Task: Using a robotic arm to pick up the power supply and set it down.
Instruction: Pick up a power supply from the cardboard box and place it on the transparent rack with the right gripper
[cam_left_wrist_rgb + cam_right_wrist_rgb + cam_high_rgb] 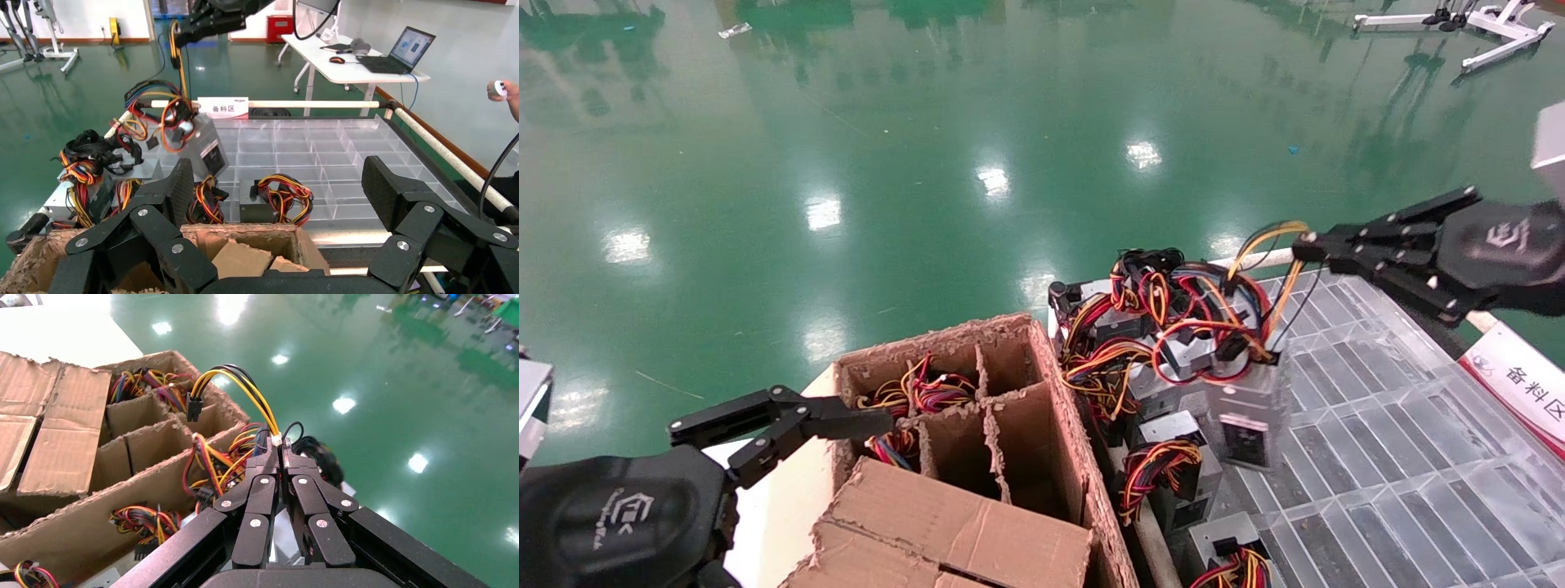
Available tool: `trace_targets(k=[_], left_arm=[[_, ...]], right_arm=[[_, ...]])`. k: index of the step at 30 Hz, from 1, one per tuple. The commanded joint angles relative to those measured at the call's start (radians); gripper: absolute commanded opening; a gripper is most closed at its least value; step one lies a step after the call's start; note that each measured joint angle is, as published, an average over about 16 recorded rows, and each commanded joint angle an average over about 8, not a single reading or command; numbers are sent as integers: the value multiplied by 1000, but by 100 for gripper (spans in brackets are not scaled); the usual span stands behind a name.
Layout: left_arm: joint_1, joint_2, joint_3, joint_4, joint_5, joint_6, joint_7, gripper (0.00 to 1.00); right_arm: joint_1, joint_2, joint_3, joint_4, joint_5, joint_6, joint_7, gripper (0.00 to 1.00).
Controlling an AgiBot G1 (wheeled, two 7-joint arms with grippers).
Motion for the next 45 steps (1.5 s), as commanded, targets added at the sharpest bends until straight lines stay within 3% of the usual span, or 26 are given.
trace_targets(k=[1,31,45], left_arm=[[0,0,0,0,0,0,0,100],[0,0,0,0,0,0,0,100],[0,0,1,0,0,0,0,100]], right_arm=[[-12,-5,-10,-3,9,2,-4,0],[-248,-86,39,-246,177,26,-138,0],[-314,-104,78,-263,254,17,-113,0]])
